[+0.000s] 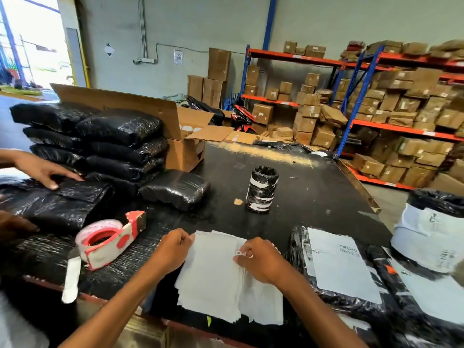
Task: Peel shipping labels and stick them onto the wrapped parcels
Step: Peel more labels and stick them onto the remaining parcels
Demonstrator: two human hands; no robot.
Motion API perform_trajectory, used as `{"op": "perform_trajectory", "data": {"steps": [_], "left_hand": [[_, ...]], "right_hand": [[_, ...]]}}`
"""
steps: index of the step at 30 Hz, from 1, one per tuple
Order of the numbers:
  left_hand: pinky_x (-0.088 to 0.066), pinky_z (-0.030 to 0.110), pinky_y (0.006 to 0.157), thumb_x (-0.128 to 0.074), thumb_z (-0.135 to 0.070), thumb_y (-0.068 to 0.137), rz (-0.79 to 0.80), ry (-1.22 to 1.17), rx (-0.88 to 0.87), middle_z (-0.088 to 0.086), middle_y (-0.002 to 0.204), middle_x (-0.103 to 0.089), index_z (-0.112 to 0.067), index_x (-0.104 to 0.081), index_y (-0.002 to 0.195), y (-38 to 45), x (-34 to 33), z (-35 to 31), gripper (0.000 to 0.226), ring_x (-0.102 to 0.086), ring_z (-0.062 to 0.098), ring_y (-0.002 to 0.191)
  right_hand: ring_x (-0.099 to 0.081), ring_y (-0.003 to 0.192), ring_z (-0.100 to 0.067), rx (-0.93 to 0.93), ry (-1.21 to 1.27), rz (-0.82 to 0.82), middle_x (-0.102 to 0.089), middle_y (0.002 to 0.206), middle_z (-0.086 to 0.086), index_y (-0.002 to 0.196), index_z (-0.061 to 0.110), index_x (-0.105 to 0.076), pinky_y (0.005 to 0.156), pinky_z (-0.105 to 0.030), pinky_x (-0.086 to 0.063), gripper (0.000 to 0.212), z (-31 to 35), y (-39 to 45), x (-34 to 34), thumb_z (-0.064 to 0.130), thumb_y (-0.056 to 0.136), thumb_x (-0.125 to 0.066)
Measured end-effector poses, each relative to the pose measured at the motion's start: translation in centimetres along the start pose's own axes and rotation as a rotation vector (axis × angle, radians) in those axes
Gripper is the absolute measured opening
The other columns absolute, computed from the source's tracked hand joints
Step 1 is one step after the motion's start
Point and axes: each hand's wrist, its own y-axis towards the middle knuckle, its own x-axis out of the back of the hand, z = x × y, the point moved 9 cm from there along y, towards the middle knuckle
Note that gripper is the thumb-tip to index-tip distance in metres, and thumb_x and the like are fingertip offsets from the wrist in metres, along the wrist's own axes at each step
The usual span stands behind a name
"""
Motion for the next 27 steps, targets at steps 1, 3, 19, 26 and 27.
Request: {"op": "perform_trajectory", "data": {"steps": [1, 3, 19, 26, 27], "left_hand": [[-0.033, 0.032, 0.060, -0.048, -0.026, 0.098, -0.015, 0.004, 0.001, 0.000, 0.068, -0.051, -0.013, -0.047, 0.068, 0.0, 0.3, -0.2, 0.034, -0.046, 0.018, 0.067], [-0.032, 0.031, 0.063, -0.045, -0.026, 0.099, -0.040, -0.002, -0.003, -0.001, 0.068, -0.049, -0.013, -0.045, 0.066, 0.0, 1.0, -0.4, 0.035, -0.045, 0.020, 0.070], [-0.039, 0.027, 0.065, -0.043, -0.036, 0.099, -0.013, -0.530, -0.103, 0.006, 0.079, -0.061, -0.008, -0.064, 0.094, -2.2, 5.3, -7.6, 0.035, -0.048, 0.016, 0.070], [-0.040, 0.033, 0.070, -0.047, -0.037, 0.097, 0.012, -0.609, -0.148, 0.025, 0.091, -0.065, -0.004, -0.064, 0.099, -2.7, 5.4, -9.1, 0.037, -0.050, 0.022, 0.076], [-0.040, 0.034, 0.071, -0.047, -0.037, 0.097, 0.017, -0.619, -0.151, 0.026, 0.092, -0.065, -0.004, -0.064, 0.099, -2.7, 5.4, -9.2, 0.037, -0.050, 0.023, 0.077]], "right_hand": [[-0.061, 0.092, -0.021, 0.009, -0.003, -0.008, -0.067, 0.111, -0.009, 0.108, 0.008, -0.069, 0.081, -0.030, -0.048, 0.033, 0.0, 0.0, 0.0, 0.034, 0.090, -0.059], [-0.061, 0.093, -0.020, 0.034, 0.004, -0.043, -0.067, 0.109, -0.006, 0.106, 0.010, -0.070, 0.080, -0.029, -0.048, 0.030, 0.2, 0.1, 0.2, 0.034, 0.091, -0.058], [-0.068, 0.073, -0.014, 0.084, 0.907, -0.088, -0.075, 0.081, -0.007, 0.084, 0.009, -0.074, 0.071, -0.025, -0.054, 0.022, 2.1, -3.5, 5.8, 0.024, 0.092, -0.059], [-0.067, 0.069, -0.015, 0.261, 0.912, -0.106, -0.075, 0.078, -0.010, 0.085, 0.002, -0.075, 0.065, -0.019, -0.052, 0.018, 3.7, -5.8, 8.2, 0.005, 0.090, -0.058], [-0.067, 0.069, -0.015, 0.271, 0.917, -0.105, -0.075, 0.079, -0.012, 0.086, 0.000, -0.074, 0.065, -0.019, -0.052, 0.017, 3.8, -6.0, 8.3, 0.004, 0.090, -0.058]]}}
